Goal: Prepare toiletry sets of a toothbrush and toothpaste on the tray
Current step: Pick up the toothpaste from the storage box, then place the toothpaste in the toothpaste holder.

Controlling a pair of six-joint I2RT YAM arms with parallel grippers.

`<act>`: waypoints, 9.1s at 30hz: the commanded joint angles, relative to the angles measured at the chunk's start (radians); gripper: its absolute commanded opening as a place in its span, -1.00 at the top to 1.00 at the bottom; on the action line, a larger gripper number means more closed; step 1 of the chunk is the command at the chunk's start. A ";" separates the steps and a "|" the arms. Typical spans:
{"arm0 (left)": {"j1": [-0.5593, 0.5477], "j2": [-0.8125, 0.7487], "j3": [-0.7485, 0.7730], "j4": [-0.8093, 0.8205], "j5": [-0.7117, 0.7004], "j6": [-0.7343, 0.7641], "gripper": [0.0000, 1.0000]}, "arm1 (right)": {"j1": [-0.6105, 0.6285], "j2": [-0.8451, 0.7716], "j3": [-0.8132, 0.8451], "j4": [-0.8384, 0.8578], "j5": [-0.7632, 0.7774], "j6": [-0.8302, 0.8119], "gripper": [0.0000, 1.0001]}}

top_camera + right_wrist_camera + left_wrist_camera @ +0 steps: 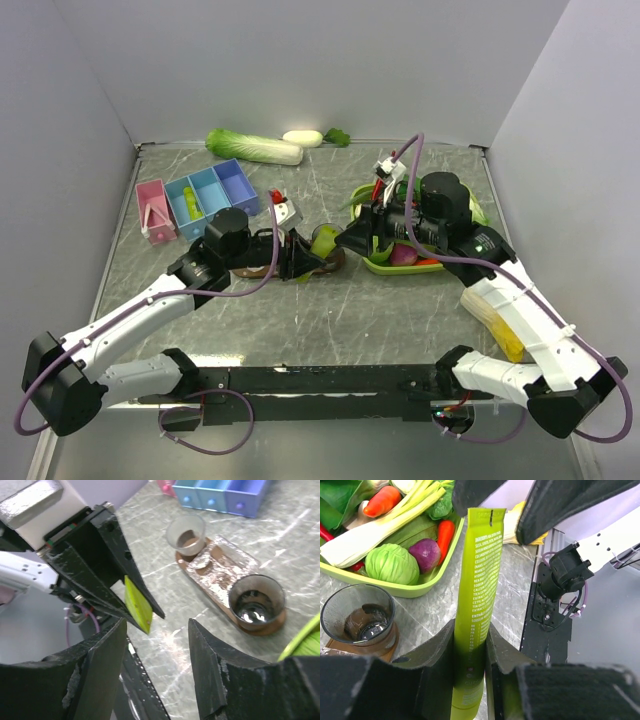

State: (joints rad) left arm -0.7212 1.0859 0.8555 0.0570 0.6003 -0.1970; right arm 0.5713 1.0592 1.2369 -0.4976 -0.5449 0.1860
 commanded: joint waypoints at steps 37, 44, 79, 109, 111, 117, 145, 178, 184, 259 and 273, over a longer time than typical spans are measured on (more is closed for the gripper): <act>0.206 -0.115 -0.019 0.152 -0.092 -0.133 -0.99 | 0.002 -0.042 0.032 0.082 0.084 -0.026 1.00; 0.305 -0.129 0.028 -0.052 -0.656 -0.150 -0.94 | 0.104 -0.053 0.070 0.073 0.368 -0.103 1.00; 0.309 -0.012 0.062 -0.123 -0.654 -0.197 -0.94 | 0.233 0.393 0.211 0.287 0.542 -0.177 1.00; 0.309 -0.014 0.068 -0.128 -0.632 -0.205 -0.94 | 0.234 0.521 0.243 0.301 0.600 -0.223 1.00; 0.309 -0.012 0.070 -0.128 -0.632 -0.205 -0.94 | 0.234 0.530 0.251 0.294 0.600 -0.226 1.00; 0.309 -0.011 0.070 -0.129 -0.632 -0.205 -0.94 | 0.234 0.542 0.257 0.287 0.605 -0.226 1.00; 0.309 -0.004 0.074 -0.137 -0.628 -0.203 -0.94 | 0.243 0.493 0.214 0.272 0.629 -0.206 1.00; 0.309 -0.007 0.077 -0.140 -0.622 -0.205 -0.94 | 0.256 0.481 0.222 0.272 0.617 -0.164 1.00; 0.309 -0.001 0.080 -0.144 -0.620 -0.203 -0.94 | 0.260 0.501 0.226 0.272 0.637 -0.177 1.00; 0.309 0.029 0.089 -0.155 -0.609 -0.205 -0.94 | 0.294 0.693 0.197 0.332 0.715 -0.206 1.00; 0.309 0.028 0.091 -0.157 -0.608 -0.203 -0.94 | 0.294 0.703 0.196 0.315 0.735 -0.203 0.89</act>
State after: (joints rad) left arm -0.4133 1.1168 0.9035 -0.1177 -0.0227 -0.3878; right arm 0.8597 1.7531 1.4315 -0.2127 0.1608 -0.0128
